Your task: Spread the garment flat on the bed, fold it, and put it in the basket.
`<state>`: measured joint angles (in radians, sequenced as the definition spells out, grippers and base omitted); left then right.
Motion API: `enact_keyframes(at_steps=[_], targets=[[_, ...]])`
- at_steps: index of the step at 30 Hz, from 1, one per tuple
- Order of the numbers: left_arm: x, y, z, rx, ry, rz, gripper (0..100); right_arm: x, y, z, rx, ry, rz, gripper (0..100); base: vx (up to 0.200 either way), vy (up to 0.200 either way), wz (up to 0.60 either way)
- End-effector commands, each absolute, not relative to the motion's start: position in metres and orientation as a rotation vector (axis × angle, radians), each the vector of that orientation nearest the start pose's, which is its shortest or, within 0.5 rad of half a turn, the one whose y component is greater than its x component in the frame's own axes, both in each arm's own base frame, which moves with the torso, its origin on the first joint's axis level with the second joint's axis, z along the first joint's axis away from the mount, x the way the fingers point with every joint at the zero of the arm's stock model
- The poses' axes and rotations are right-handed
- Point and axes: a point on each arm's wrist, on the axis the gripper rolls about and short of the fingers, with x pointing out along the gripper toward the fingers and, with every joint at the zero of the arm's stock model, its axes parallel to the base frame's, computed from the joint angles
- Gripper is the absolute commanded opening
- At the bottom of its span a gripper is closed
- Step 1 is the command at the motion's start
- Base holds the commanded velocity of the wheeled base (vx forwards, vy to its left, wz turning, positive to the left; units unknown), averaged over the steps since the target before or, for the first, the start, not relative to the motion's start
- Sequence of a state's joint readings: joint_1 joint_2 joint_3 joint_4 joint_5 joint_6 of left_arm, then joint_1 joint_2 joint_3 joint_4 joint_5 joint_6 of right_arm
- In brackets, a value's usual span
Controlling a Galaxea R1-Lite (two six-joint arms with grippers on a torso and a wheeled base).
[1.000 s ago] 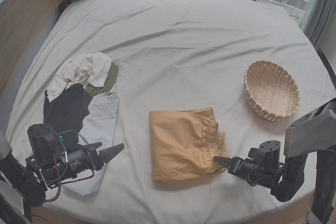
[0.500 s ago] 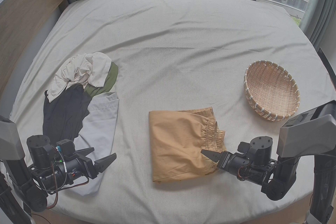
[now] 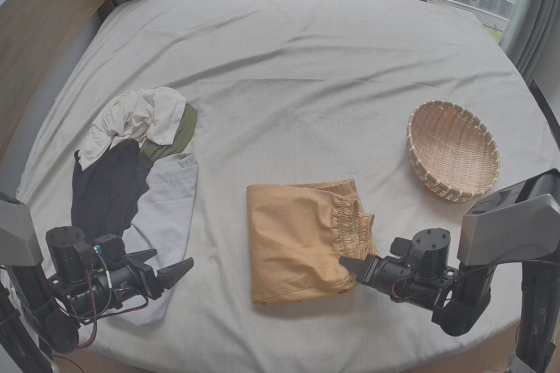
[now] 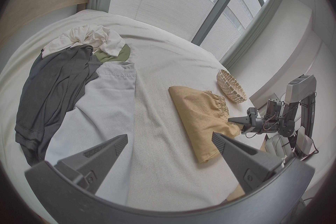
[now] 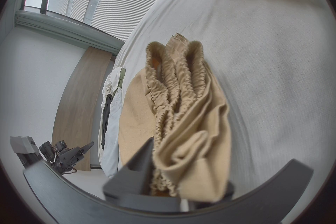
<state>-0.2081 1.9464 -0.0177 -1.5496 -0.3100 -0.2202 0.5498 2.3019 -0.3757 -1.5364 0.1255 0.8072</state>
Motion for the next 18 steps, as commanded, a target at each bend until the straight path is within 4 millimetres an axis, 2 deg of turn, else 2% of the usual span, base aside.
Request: enact_keyframes(at_steps=[1, 2, 4, 6, 8, 12, 15, 18], targets=[[0.203, -0.052, 0.049, -0.236, 0.46, -0.473, 100, 0.241, 0.162, 0.016, 0.684, 0.614, 0.517, 0, 0.0, 0.0, 0.0], [0.203, -0.052, 0.049, -0.235, 0.46, -0.475, 100, 0.24, 0.161, 0.019, 0.685, 0.61, 0.523, 0, 0.0, 0.0, 0.0], [0.203, -0.054, 0.049, -0.232, 0.461, -0.485, 100, 0.234, 0.161, 0.041, 0.701, 0.552, 0.57, 0, 0.0, 0.0, 0.0], [0.203, -0.055, 0.05, -0.232, 0.46, -0.49, 100, 0.233, 0.16, 0.046, 0.706, 0.54, 0.583, 0, 0.0, 0.0, 0.0], [0.202, -0.057, 0.05, -0.228, 0.457, -0.502, 100, 0.227, 0.158, 0.074, 0.721, 0.466, 0.671, 0, 0.0, 0.0, 0.0], [0.202, -0.058, 0.05, -0.228, 0.458, -0.506, 100, 0.219, 0.159, 0.089, 0.696, 0.418, 0.725, 0, 0.0, 0.0, 0.0], [0.201, -0.058, 0.051, -0.229, 0.457, -0.507, 100, 0.205, 0.168, 0.102, 0.652, 0.376, 0.809, 0, 0.0, 0.0, 0.0], [0.201, -0.058, 0.052, -0.229, 0.452, -0.506, 100, 0.203, 0.171, 0.108, 0.624, 0.344, 0.839, 0, 0.0, 0.0, 0.0]])
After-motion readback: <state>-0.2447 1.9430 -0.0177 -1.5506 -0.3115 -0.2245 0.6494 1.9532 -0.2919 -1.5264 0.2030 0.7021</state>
